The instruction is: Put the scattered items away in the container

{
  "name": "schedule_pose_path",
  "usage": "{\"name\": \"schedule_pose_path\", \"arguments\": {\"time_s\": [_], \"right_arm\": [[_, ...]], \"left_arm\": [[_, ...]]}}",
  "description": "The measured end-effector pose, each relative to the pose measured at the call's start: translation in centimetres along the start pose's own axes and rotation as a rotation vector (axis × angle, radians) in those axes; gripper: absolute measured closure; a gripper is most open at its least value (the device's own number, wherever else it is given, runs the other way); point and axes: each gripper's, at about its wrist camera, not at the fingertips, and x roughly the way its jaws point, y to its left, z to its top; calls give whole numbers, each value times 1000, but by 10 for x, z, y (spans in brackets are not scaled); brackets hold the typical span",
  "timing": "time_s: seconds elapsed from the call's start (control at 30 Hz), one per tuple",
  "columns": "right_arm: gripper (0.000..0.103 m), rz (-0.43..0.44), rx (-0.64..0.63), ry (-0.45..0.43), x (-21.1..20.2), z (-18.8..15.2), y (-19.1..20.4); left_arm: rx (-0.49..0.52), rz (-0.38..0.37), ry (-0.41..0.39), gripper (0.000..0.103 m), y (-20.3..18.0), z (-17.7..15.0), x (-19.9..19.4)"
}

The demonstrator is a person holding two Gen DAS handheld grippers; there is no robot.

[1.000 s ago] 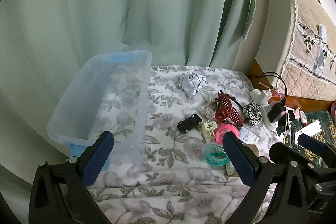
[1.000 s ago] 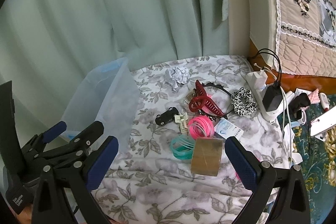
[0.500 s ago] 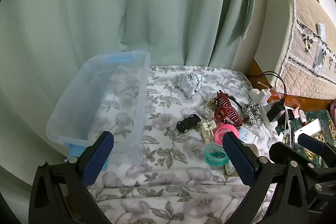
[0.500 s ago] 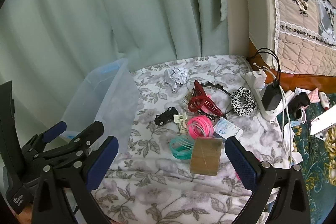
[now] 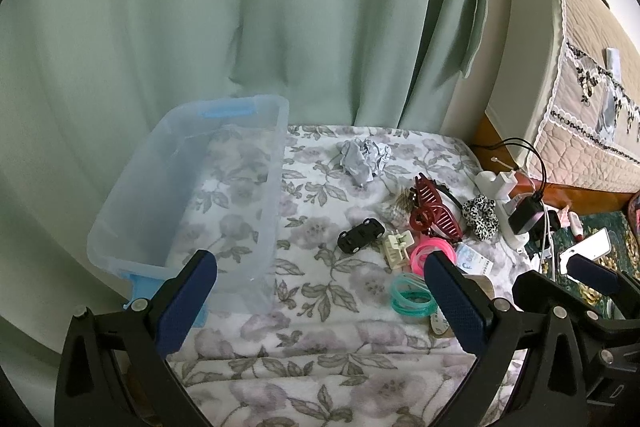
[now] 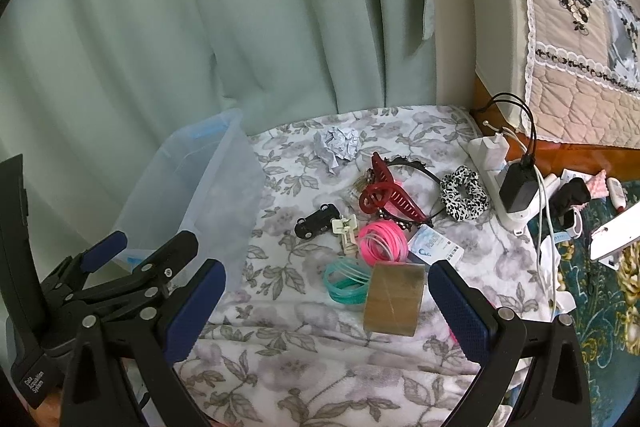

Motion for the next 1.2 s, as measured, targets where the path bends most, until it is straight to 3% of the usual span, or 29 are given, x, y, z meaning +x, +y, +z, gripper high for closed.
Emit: {"name": "schedule_pose_path", "arguments": {"time_s": [0.37, 0.5, 0.63, 1.2], "right_arm": [[0, -6, -2, -3, 1, -2, 1], [0, -7, 9, 6, 7, -5, -3], [0, -14, 39, 41, 20, -12, -17], [6, -58, 148, 190, 80, -42, -72]], "left_arm": [[2, 3, -23, 0, -1, -4, -1], [-6, -32, -16, 0, -3, -8, 10], [3, -97, 31, 0, -8, -14, 28], [60, -116, 171, 1, -29, -30, 85]]}}
